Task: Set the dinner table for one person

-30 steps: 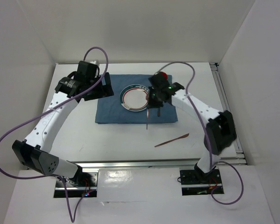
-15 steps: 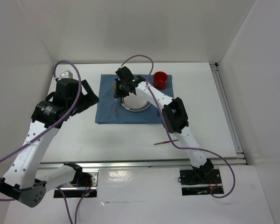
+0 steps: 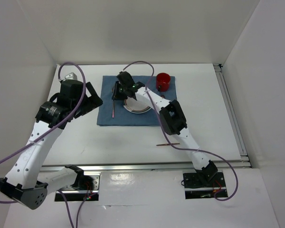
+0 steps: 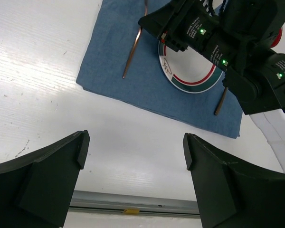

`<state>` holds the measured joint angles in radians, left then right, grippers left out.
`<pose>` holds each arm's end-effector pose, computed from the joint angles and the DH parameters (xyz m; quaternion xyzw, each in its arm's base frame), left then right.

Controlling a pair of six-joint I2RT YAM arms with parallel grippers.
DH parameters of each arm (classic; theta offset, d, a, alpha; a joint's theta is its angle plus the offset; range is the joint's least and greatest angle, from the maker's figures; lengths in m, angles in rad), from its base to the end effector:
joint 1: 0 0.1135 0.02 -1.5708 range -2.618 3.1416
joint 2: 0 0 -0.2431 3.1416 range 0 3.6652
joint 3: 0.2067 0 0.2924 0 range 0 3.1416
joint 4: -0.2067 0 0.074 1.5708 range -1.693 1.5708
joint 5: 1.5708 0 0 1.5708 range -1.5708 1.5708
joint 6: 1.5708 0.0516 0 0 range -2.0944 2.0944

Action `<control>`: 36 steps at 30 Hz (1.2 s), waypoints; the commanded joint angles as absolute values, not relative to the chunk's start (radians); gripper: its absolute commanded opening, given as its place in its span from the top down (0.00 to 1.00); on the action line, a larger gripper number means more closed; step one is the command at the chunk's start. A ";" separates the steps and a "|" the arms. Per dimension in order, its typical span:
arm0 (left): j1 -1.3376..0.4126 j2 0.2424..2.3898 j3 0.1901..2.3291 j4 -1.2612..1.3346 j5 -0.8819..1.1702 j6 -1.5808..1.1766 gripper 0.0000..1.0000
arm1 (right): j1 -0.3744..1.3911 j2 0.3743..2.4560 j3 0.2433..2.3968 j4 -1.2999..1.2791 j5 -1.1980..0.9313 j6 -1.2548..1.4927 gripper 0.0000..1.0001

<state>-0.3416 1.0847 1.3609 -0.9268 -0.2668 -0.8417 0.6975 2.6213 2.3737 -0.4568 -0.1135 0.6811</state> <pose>0.2532 -0.0756 0.3893 -0.2770 0.8458 -0.1465 0.4318 0.4703 0.4018 0.1413 -0.0312 0.9059 0.3063 0.2907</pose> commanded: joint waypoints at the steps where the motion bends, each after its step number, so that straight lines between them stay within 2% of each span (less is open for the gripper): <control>1: -0.336 1.074 1.358 -0.928 -0.261 -0.833 0.00 | 0.693 2.625 2.413 -0.354 -0.106 0.715 0.70; 2: -0.336 1.083 1.347 -0.940 -0.261 -0.833 0.00 | 0.693 2.614 2.404 -0.345 -0.106 0.724 0.66; 3: -0.336 1.083 1.347 -0.940 -0.270 -0.833 0.00 | 0.704 2.600 2.404 -0.345 -0.094 0.724 0.58; 6: -0.336 1.062 1.347 -0.940 -0.270 -0.824 0.00 | 0.704 2.540 2.362 -0.336 -0.084 0.713 0.47; 11: -0.336 1.052 1.377 -0.940 -0.308 -0.804 0.00 | 0.704 2.351 2.234 -0.333 -0.052 0.693 0.47; 14: -0.327 1.052 1.400 -0.940 -0.319 -0.789 0.00 | 0.704 2.223 2.123 -0.389 0.075 0.693 0.47; 15: -0.327 1.052 1.401 -0.940 -0.319 -0.776 0.00 | 0.704 2.124 2.071 -0.409 0.107 0.693 0.45; 21: -0.327 1.081 1.399 -0.902 -0.273 -0.718 0.00 | 0.654 1.692 1.425 -0.645 0.250 0.846 0.43; 24: -0.327 1.109 1.370 -0.854 -0.186 -0.661 0.00 | 0.653 1.539 1.237 -0.750 0.276 1.001 0.40; 27: -0.327 1.141 1.370 -0.854 -0.141 -0.652 0.00 | 0.644 1.373 1.034 -0.853 0.215 1.150 0.37; 28: -0.327 1.150 1.370 -0.854 -0.132 -0.641 0.00 | 0.644 1.309 0.952 -0.871 0.193 1.188 0.33; 32: -0.336 1.164 1.339 -0.845 -0.107 -0.641 0.00 | 0.635 1.223 0.815 -0.859 0.085 1.295 0.30; 36: -0.336 1.173 1.339 -0.825 -0.083 -0.632 0.00 | 0.615 1.223 0.769 -0.831 0.084 1.376 0.30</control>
<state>-0.3325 1.1751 1.3350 -0.8700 -0.1265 -0.6601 0.6300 1.2518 0.7795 -0.8471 0.1032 1.2541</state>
